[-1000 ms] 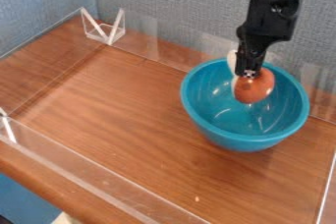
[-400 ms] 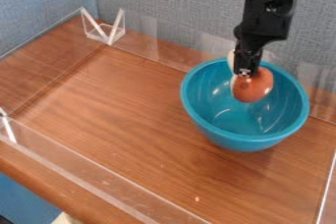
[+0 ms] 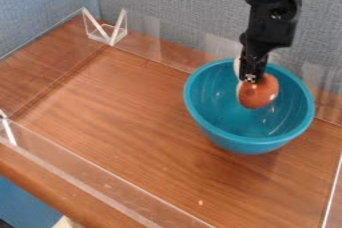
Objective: Put the mushroom in the blue bowl
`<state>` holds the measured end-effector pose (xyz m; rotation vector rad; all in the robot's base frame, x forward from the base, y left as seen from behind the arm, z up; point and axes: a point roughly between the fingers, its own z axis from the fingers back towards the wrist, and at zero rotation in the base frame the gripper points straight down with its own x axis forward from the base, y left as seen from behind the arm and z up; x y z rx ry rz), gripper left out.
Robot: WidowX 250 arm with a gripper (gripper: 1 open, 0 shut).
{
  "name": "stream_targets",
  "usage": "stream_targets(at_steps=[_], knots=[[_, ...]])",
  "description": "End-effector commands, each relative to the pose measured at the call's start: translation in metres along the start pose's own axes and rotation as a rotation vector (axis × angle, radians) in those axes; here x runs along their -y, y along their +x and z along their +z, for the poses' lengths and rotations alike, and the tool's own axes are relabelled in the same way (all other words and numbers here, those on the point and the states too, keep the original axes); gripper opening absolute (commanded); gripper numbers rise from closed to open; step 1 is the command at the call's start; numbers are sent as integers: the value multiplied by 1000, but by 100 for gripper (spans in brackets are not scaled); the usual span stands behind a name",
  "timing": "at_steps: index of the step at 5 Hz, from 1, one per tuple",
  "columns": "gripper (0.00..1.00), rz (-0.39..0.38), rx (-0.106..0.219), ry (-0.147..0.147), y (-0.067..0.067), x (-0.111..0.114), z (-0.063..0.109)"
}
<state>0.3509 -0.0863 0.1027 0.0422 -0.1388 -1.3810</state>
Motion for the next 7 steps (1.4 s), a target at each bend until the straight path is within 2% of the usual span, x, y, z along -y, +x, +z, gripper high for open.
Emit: stream_targets(at_steps=[1, 7], knots=[[0, 12, 27, 61, 1, -15, 19], [0, 32, 25, 47, -4, -24, 8]])
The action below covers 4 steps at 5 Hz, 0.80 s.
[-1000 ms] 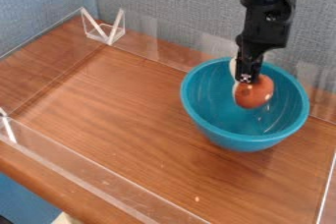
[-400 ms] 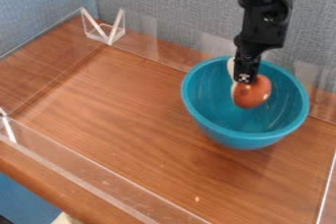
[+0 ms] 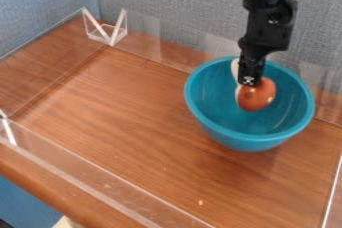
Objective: Put the mushroom in the blue bowl
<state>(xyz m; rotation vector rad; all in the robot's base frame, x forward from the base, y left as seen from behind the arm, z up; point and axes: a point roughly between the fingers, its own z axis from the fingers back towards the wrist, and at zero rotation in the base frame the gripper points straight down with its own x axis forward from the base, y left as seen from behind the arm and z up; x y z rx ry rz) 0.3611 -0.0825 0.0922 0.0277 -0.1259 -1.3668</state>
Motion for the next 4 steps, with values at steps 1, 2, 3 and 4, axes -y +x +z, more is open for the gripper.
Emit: stream_targets(at_steps=[1, 2, 3, 4], knots=[[0, 17, 28, 60, -1, -15, 18], [0, 16, 28, 55, -1, -15, 15], [0, 15, 28, 49, 0, -14, 11], [0, 15, 29, 42, 0, -13, 8]])
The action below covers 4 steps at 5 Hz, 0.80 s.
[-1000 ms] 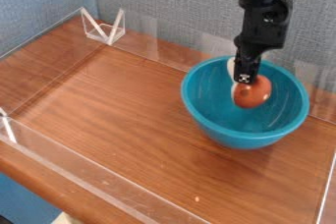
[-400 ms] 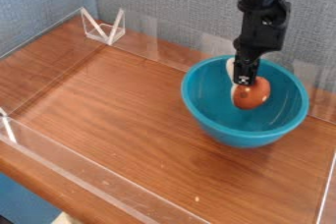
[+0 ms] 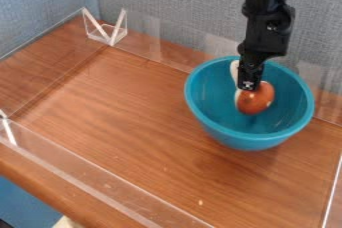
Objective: Put the mushroom in the blue bowl
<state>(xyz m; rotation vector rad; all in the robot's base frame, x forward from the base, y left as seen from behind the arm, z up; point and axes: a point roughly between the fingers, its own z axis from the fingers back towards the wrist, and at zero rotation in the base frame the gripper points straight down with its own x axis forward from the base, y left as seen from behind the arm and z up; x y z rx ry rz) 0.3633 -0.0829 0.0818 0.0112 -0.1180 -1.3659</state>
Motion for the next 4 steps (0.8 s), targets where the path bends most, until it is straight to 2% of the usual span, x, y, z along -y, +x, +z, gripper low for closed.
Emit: stream_targets(at_steps=[1, 4], knots=[[0, 13, 25, 51, 0, -12, 16], [0, 24, 26, 30, 0, -11, 7]])
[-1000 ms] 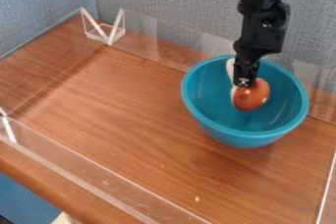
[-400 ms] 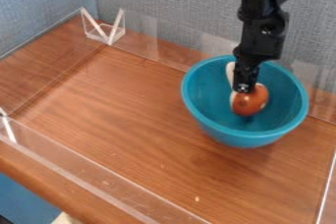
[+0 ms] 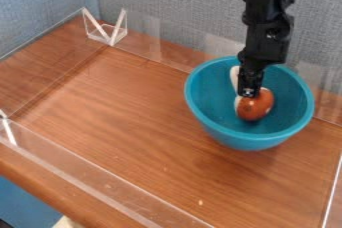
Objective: Put the mushroom in the blue bowl
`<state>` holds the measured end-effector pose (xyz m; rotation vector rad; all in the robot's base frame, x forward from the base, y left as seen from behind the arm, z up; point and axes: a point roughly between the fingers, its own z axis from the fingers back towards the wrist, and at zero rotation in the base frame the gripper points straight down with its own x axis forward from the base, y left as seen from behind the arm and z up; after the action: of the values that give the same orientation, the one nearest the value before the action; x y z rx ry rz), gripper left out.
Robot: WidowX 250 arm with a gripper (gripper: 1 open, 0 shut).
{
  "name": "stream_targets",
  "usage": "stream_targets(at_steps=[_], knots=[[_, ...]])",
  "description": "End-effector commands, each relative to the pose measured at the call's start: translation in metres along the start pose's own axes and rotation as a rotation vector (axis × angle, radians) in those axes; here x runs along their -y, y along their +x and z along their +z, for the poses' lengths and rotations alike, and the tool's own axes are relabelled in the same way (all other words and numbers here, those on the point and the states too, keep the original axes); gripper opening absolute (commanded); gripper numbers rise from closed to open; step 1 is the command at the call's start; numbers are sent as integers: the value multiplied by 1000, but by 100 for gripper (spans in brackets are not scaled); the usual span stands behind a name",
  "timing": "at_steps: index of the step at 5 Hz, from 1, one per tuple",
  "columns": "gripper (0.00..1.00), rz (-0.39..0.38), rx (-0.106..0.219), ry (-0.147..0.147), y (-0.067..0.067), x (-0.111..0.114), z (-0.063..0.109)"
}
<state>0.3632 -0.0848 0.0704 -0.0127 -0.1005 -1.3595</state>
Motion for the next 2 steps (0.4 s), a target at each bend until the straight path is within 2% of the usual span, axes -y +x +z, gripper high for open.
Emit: stream_targets(at_steps=[1, 2], knots=[[0, 19, 27, 51, -1, -12, 17], [0, 36, 29, 50, -1, -12, 18]])
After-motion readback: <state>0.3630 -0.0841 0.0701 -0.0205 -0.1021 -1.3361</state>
